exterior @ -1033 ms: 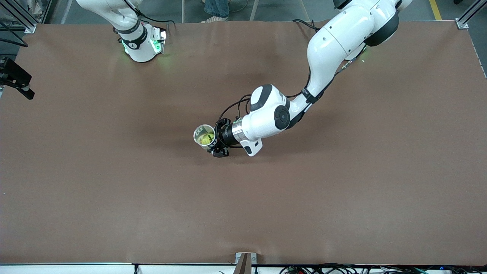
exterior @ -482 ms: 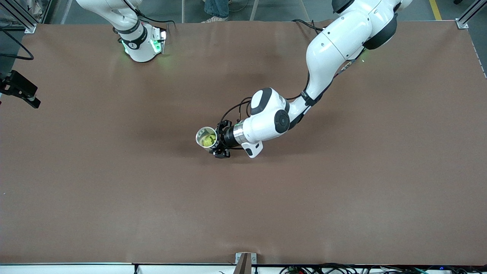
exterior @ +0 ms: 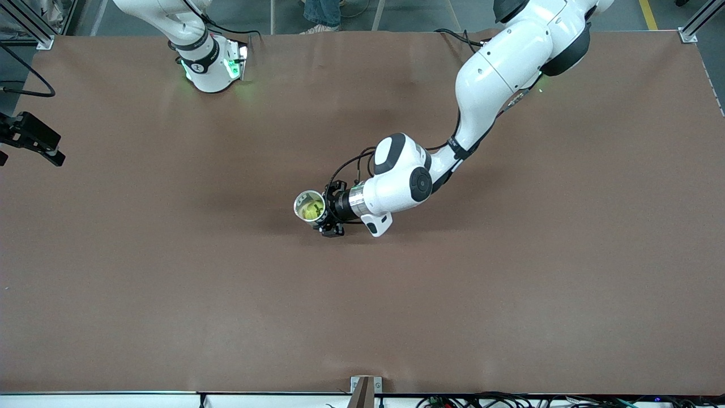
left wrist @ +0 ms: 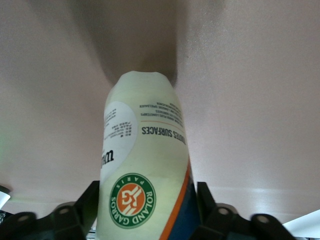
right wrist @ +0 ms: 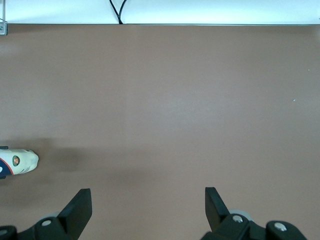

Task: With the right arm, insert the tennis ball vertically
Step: 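Lower the upright can onto the table with the left gripper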

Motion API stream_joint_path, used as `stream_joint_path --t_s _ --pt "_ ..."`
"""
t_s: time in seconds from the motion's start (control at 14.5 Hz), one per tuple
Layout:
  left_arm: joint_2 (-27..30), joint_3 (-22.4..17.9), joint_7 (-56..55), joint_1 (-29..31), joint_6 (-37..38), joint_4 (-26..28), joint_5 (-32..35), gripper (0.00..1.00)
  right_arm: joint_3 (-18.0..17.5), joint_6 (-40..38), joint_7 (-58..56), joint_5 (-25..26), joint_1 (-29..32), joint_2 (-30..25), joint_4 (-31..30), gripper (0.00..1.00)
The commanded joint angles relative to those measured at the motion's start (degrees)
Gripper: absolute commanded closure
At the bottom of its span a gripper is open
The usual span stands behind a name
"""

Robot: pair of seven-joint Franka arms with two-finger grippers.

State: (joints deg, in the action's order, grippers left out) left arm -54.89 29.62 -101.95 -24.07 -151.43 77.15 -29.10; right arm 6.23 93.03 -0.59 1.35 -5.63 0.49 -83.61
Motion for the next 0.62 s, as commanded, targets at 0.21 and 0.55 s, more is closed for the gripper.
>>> stream_joint_path --t_s 0.21,0.55 --pt "-0.48 0.44 1.93 0.07 -1.41 -0.07 -1.75 0.00 -0.16 -0.74 0.59 -0.39 -0.53 0.21 0.56 0.00" --pt "-0.13 0.44 2.46 0.42 -3.16 2.02 -1.66 0.00 -0.33 -2.49 0.24 -0.30 -0.08 0.48 0.73 0.00"
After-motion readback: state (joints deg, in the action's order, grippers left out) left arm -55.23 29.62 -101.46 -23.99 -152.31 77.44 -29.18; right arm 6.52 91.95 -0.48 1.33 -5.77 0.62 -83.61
